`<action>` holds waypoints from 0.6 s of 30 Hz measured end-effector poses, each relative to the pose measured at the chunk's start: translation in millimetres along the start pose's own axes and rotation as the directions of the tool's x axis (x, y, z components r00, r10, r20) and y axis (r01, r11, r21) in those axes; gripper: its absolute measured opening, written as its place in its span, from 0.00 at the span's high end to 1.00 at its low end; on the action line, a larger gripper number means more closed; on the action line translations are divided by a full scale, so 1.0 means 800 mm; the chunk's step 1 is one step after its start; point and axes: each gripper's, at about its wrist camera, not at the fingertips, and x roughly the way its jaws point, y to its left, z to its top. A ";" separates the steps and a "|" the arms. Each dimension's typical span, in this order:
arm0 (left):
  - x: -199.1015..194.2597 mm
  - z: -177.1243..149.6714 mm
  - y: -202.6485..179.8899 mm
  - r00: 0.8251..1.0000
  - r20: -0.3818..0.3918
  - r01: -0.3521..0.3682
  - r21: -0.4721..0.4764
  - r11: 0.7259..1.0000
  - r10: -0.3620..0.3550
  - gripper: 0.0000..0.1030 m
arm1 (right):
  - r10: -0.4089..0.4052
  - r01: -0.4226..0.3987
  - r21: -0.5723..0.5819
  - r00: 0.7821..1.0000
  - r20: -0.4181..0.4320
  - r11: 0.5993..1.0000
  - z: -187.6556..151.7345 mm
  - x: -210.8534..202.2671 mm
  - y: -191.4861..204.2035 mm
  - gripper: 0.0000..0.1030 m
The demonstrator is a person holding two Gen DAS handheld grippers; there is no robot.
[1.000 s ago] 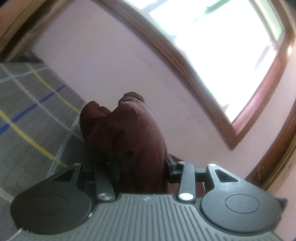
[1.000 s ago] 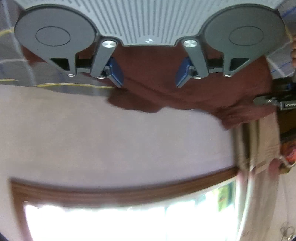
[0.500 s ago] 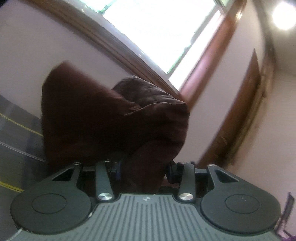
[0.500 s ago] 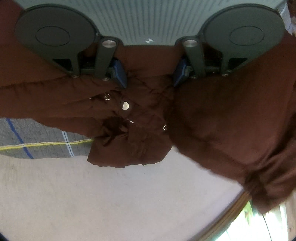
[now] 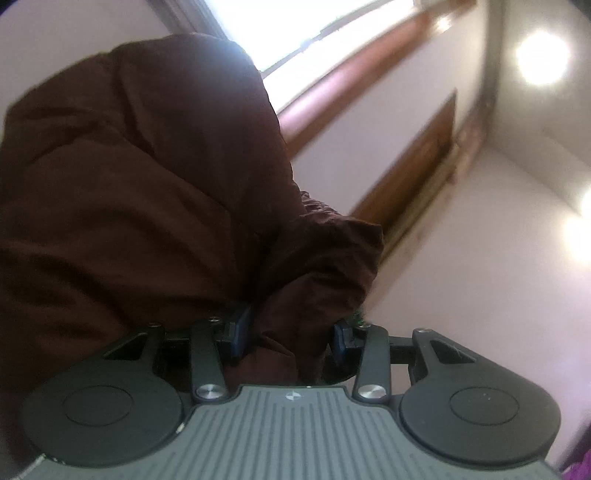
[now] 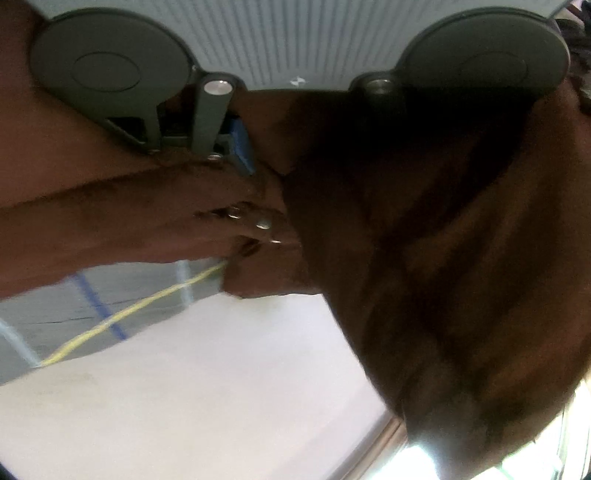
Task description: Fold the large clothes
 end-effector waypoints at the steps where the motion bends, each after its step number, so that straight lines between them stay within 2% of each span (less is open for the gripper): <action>1: 0.011 -0.003 -0.002 1.000 -0.020 0.009 0.006 1.000 -0.009 0.59 | -0.013 0.013 0.013 1.000 0.007 1.000 0.002 -0.021 -0.006 0.52; 2: 0.022 -0.008 -0.005 0.999 -0.044 0.008 0.018 1.000 -0.008 0.59 | -0.043 0.042 0.021 0.999 0.021 0.999 0.004 -0.044 -0.013 0.50; 4: 0.044 -0.021 -0.010 0.995 -0.096 0.012 0.054 0.998 -0.007 0.59 | -0.050 0.044 0.073 0.995 0.084 0.996 0.010 -0.097 -0.034 0.47; 6: 0.064 -0.032 -0.017 0.990 -0.142 0.009 0.109 0.994 0.006 0.59 | -0.079 0.051 0.159 0.982 0.171 0.986 0.013 -0.153 -0.056 0.19; 7: 0.074 -0.037 -0.019 0.986 -0.165 0.013 0.120 0.993 0.007 0.59 | -0.106 0.065 0.187 0.971 0.214 0.980 0.015 -0.185 -0.063 0.14; 8: 0.084 -0.043 -0.019 0.982 -0.187 0.025 0.113 0.993 -0.003 0.59 | -0.120 0.071 0.198 0.960 0.252 0.978 0.017 -0.210 -0.065 0.10; 10: 0.102 -0.056 -0.022 0.974 -0.227 0.037 0.121 0.992 -0.009 0.59 | -0.116 0.056 0.185 0.937 0.330 0.981 0.023 -0.253 -0.056 0.09; 12: 0.115 -0.068 -0.026 0.967 -0.256 0.047 0.137 0.989 -0.010 0.59 | -0.118 0.081 0.116 0.924 0.363 0.990 0.036 -0.273 -0.026 0.04; 14: 0.126 -0.077 -0.030 0.963 -0.268 0.043 0.146 0.988 -0.002 0.60 | -0.089 0.088 0.019 0.941 0.327 0.996 0.057 -0.265 0.012 0.00; 16: 0.129 -0.080 -0.027 0.966 -0.260 0.035 0.142 0.989 0.003 0.60 | -0.080 0.102 -0.085 0.970 0.231 0.991 0.077 -0.224 0.050 0.01; 18: 0.129 -0.079 -0.026 0.966 -0.256 0.025 0.153 0.988 0.015 0.60 | -0.135 0.164 -0.191 0.979 0.153 0.968 0.087 -0.173 0.079 0.01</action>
